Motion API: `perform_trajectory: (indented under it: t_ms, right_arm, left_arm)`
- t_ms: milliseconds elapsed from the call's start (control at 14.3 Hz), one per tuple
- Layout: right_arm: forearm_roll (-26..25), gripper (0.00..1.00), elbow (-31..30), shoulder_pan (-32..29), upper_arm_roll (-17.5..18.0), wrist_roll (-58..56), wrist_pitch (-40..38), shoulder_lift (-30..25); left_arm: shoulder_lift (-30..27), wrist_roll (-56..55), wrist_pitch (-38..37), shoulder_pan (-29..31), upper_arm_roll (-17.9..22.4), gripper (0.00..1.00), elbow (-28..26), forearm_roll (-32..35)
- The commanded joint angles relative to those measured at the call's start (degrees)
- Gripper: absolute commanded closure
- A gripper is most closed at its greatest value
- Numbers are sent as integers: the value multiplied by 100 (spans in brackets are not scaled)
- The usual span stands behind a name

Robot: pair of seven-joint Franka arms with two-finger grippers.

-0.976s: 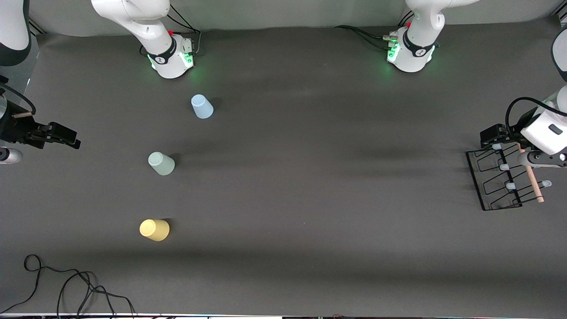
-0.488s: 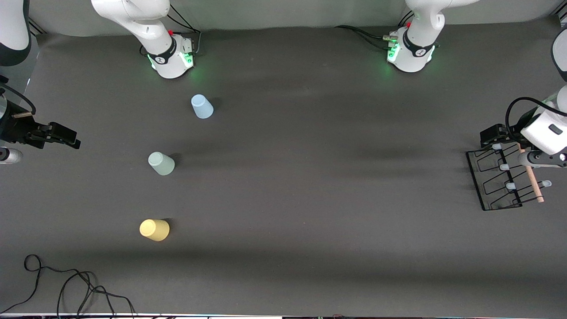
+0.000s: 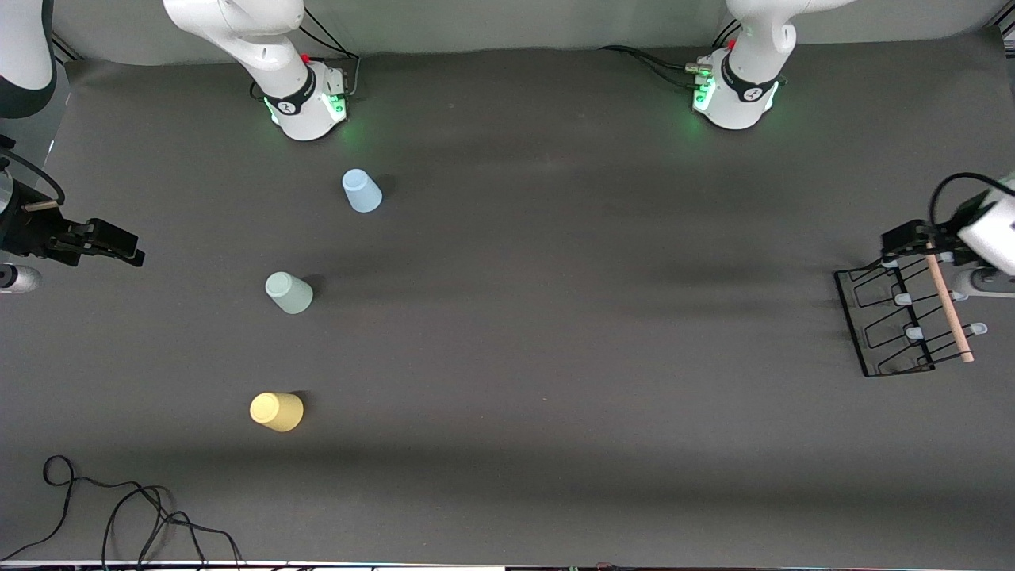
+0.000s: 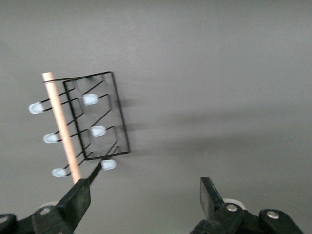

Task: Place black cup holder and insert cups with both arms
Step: 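Grasp the wooden dowel of the black cup holder with the left gripper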

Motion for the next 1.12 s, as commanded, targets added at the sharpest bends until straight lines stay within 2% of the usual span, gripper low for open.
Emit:
perform_trajectory:
  t_ms: [0,209,627,697,767,906,976,1045]
  right_arm:
    - [94,0,7,-15,5,-111,26,-30]
    - [94,0,7,-6,5,-111,26,-30]
    - [94,0,7,-6,14,-103,35,-21]
    - [94,0,15,-6,14,-103,35,-21]
    - [94,0,15,-6,14,-103,35,-21]
    - [94,0,15,-6,14,-103,35,-21]
    - [103,0,15,-6,14,-103,35,-21]
    - [103,0,15,-6,14,-103,35,-21]
  left_arm:
    - [178,622,113,520,-4,0,-96,14]
    - [494,773,349,890,5,1,-271,84]
    - [671,1529,2237,1347,5,5,-1597,199]
    - [706,1564,2396,1365,5,14,-1695,199]
    - [724,1617,2485,1374,5,32,-1757,199]
    - [741,1626,2521,1436,5,57,-1775,199]
    - [750,1626,2521,1445,5,66,-1766,199]
    - [768,1626,2530,1445,5,68,-1766,199]
